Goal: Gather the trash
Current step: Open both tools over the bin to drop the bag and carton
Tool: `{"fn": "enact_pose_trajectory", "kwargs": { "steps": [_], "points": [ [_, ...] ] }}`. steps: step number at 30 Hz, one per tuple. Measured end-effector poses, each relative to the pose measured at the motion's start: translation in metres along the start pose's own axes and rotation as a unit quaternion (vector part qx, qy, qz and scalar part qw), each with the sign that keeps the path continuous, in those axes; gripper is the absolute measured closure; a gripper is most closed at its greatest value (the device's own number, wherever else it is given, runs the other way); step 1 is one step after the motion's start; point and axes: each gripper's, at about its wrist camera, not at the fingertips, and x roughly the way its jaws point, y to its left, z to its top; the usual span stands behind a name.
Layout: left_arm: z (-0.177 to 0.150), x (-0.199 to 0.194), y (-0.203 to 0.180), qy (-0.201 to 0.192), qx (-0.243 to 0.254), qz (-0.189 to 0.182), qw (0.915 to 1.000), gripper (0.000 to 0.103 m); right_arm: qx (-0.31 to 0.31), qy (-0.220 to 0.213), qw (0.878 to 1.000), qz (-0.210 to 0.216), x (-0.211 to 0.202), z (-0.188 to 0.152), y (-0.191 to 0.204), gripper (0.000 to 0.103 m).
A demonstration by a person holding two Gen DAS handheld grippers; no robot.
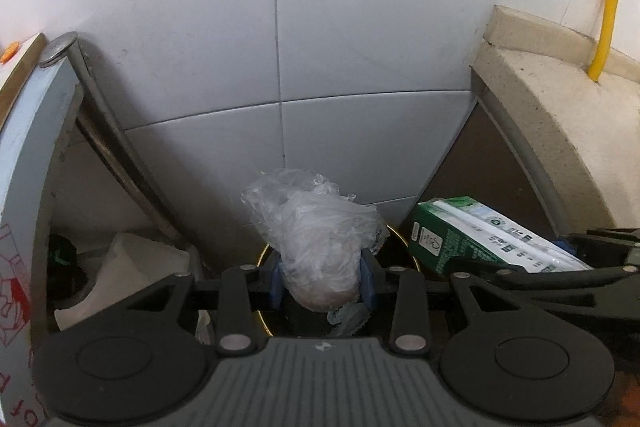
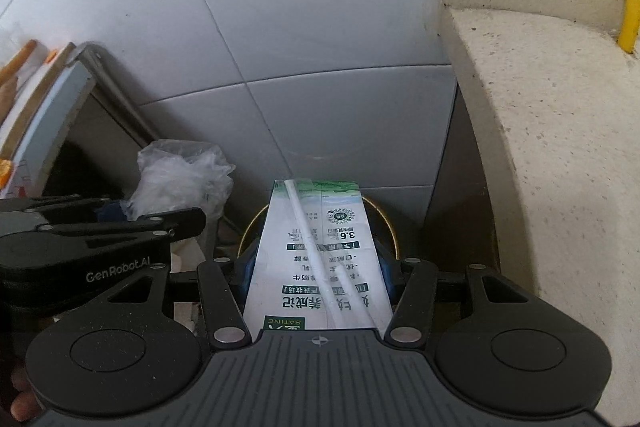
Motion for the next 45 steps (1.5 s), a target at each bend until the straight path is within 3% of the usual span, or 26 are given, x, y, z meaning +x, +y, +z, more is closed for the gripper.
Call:
{"fn": "enact_pose_trajectory", "kwargs": {
  "steps": [10,17,24,35,45],
  "points": [
    [0.008,0.02,0.007,0.02,-0.012,0.003,0.9997,0.072,-0.003,0.026,1.0,-0.007,0.027,0.012,-0.001,0.042],
    [0.016,0.037,0.017,0.05,-0.04,0.0,0.998,0.063,0.01,0.042,0.999,-0.011,0.041,0.021,-0.005,0.041],
    [0.017,0.041,0.023,0.055,-0.056,-0.002,0.9969,0.057,0.032,0.052,0.998,-0.003,0.05,0.026,-0.011,0.042],
    [0.021,0.027,0.02,0.038,-0.05,-0.017,0.9979,0.056,0.053,0.041,0.998,-0.008,0.039,0.029,-0.016,0.042],
    [0.024,-0.003,0.015,-0.001,-0.036,-0.022,0.9991,0.055,0.057,0.003,0.998,-0.024,0.011,0.025,-0.01,0.04]
  ]
}}
